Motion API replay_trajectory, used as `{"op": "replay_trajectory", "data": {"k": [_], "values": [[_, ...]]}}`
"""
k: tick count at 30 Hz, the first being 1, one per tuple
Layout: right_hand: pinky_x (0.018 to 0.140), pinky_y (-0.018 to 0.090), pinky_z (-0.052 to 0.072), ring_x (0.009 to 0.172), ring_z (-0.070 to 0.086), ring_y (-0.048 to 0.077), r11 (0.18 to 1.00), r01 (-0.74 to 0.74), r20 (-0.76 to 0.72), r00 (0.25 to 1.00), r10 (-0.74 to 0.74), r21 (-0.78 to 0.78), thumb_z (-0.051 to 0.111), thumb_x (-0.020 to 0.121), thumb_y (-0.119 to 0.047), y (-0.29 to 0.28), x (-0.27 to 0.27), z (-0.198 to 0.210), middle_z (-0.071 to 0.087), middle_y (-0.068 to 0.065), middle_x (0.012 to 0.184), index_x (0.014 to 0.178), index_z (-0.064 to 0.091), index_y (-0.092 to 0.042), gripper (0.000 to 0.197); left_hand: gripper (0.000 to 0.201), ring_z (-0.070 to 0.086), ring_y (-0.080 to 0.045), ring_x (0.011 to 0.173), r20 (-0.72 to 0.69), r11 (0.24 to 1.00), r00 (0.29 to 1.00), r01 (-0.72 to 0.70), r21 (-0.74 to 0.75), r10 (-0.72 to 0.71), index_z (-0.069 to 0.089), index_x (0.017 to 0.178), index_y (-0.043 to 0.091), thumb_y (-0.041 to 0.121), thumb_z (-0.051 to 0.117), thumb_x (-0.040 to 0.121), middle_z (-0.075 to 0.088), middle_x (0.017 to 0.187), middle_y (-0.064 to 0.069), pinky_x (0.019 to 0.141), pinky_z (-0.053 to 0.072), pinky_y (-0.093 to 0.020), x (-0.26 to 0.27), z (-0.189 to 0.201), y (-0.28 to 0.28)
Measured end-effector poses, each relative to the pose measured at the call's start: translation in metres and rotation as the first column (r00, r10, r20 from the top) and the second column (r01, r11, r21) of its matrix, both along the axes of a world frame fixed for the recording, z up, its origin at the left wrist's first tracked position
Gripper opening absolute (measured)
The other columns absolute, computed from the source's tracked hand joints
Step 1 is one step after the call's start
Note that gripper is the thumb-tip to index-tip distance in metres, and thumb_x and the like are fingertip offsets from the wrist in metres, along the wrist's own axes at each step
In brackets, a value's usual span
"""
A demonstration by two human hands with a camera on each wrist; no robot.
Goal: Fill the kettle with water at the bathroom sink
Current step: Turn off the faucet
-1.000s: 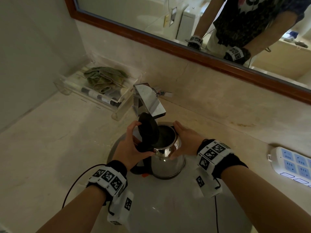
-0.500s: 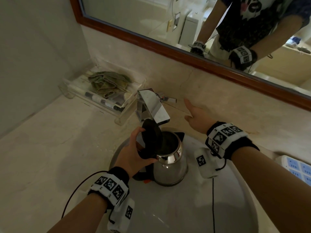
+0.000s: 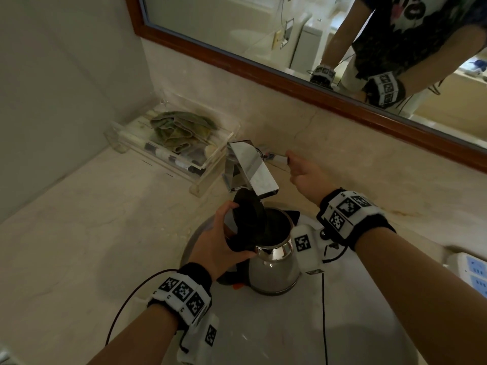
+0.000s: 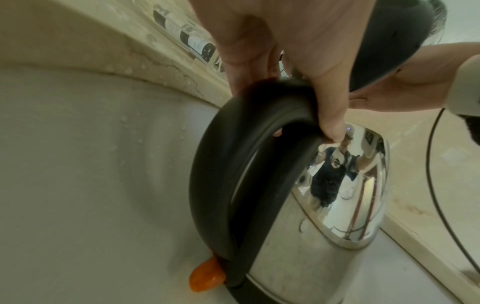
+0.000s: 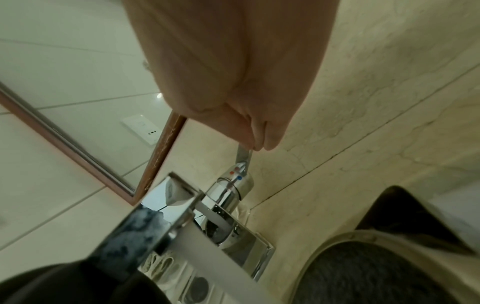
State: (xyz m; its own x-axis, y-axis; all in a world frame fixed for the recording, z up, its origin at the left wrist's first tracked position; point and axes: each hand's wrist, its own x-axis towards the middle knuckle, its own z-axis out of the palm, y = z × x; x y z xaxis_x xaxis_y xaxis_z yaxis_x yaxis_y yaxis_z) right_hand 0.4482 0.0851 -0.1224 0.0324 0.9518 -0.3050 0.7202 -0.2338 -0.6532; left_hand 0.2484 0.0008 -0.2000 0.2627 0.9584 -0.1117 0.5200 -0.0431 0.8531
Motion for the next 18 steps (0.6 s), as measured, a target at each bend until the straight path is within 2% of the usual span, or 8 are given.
{"op": "replay_trajectory", "data": {"k": [5,7,9,11,12,14,16,18], "values": [[0.094,0.028,0.04,0.125,0.048,0.028,1.0,0.006,0.004,1.0,-0.006,0.025,0.033,0.088,0.011,0.0,0.0,-0.001,0.041,0.016,0.146,0.15,0.016,-0.012,0.068,0.095,0.056,-0.007,0.072,-0.003,1.0,1.0,-0.002,-0.009,0.002,0.012,0.105,0.066,0.021,0.083,0.062,0.054,0.082,0.007,0.066,0.046,-0.016,0.001,0.002,-0.001],[0.083,0.023,0.041,0.101,0.054,0.016,0.999,0.004,-0.008,1.0,-0.004,0.037,0.034,0.089,0.012,-0.001,-0.001,0.0,0.057,0.004,0.123,0.15,0.019,-0.01,0.066,0.095,0.056,-0.007,0.072,0.003,1.0,1.0,-0.003,-0.013,0.003,0.012,0.105,0.066,0.021,0.083,0.062,0.053,0.083,0.007,0.065,0.046,-0.015,0.001,0.002,-0.001],[0.08,0.029,0.046,0.091,0.055,0.02,0.999,-0.01,-0.023,1.0,0.011,0.04,0.034,0.089,0.012,-0.005,-0.003,0.003,0.06,0.003,0.101,0.148,0.024,-0.006,0.063,0.095,0.057,-0.01,0.073,0.001,1.0,1.0,-0.007,-0.01,0.007,0.012,0.104,0.067,0.021,0.083,0.061,0.055,0.084,0.005,0.064,0.046,-0.015,0.001,0.003,-0.001],[0.09,0.045,0.047,0.103,0.056,0.037,0.998,-0.046,-0.024,0.999,0.047,0.053,0.035,0.089,0.012,-0.013,-0.008,0.007,0.059,0.023,0.117,0.145,0.029,-0.006,0.059,0.096,0.059,-0.011,0.074,-0.008,1.0,1.0,-0.018,0.0,0.018,0.012,0.103,0.068,0.021,0.084,0.061,0.057,0.087,0.004,0.065,0.049,-0.019,0.002,0.002,-0.002],[0.09,0.044,0.047,0.104,0.056,0.038,0.996,-0.065,-0.036,0.997,0.067,0.063,0.036,0.088,0.013,-0.018,-0.009,0.008,0.057,0.027,0.12,0.145,0.03,-0.009,0.061,0.097,0.06,-0.012,0.075,-0.012,1.0,1.0,-0.024,0.004,0.024,0.011,0.103,0.069,0.021,0.084,0.06,0.058,0.087,0.003,0.067,0.052,-0.022,0.002,0.002,-0.002],[0.094,0.038,0.045,0.11,0.054,0.033,0.996,-0.073,-0.114,0.99,0.079,0.06,0.04,0.087,0.013,-0.026,-0.004,0.004,0.055,0.023,0.126,0.146,0.027,-0.014,0.067,0.099,0.063,-0.014,0.078,-0.014,0.999,0.999,-0.037,0.003,0.037,0.01,0.104,0.07,0.022,0.085,0.059,0.061,0.089,0.003,0.072,0.054,-0.027,0.003,0.002,-0.004],[0.115,0.039,0.031,0.137,0.037,0.026,0.996,-0.088,-0.163,0.983,0.086,-0.007,0.048,0.088,0.007,-0.037,0.008,-0.006,0.037,0.01,0.15,0.15,0.017,-0.016,0.073,0.098,0.063,-0.015,0.084,0.005,0.999,0.999,-0.043,0.009,0.043,0.012,0.105,0.068,0.022,0.085,0.059,0.06,0.096,0.003,0.075,0.051,-0.026,0.003,0.003,-0.004],[0.12,0.041,0.021,0.145,0.022,0.022,0.983,-0.125,-0.065,0.991,0.117,-0.136,0.057,0.088,-0.007,-0.054,0.025,-0.024,0.021,0.004,0.157,0.151,0.01,-0.018,0.08,0.093,0.058,-0.012,0.089,0.032,0.999,0.999,-0.045,0.008,0.044,0.017,0.106,0.061,0.02,0.085,0.059,0.056,0.101,0.006,0.077,0.047,-0.023,0.003,0.006,-0.004]]}}
